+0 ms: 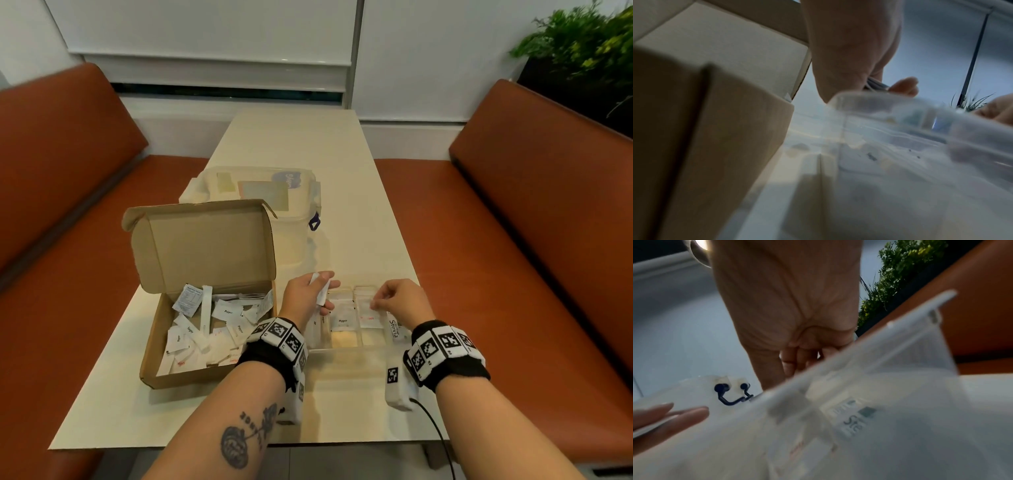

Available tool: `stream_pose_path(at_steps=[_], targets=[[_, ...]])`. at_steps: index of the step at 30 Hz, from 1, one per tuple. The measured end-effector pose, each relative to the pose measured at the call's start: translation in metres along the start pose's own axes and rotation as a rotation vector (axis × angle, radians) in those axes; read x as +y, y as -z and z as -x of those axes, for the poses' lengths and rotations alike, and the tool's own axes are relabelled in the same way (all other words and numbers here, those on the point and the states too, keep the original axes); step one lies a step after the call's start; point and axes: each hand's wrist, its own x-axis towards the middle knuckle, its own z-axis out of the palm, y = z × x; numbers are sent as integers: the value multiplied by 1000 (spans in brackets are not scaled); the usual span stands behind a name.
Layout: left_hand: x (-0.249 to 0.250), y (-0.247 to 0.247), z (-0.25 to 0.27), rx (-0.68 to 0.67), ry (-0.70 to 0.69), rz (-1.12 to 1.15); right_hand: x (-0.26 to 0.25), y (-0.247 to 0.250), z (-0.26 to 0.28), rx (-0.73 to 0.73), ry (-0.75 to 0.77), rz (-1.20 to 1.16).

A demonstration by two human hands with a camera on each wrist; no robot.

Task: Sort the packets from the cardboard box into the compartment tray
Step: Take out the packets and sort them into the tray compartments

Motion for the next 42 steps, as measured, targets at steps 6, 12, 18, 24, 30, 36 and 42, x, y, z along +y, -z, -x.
stream_pose_path(at_steps=[6, 12, 18, 24, 30, 36, 42], targets=[[0, 0, 0, 6, -8, -8, 9, -11, 0, -32, 13, 145], [0, 0, 0, 1, 6, -9, 15, -16, -2, -23, 61, 237], [1, 1, -1, -2, 12, -6, 13, -16, -4, -84, 124, 352], [1, 1, -1, -15, 15, -2, 14, -17, -3, -74, 150, 395], [1, 1, -1, -46, 37, 0, 15, -18, -4, -66, 155, 393], [4, 1, 1, -110, 52, -11, -5, -18, -2, 96, 205, 137], [5, -2, 5, -190, 53, -108, -32, -18, 2, -40, 260, -255]])
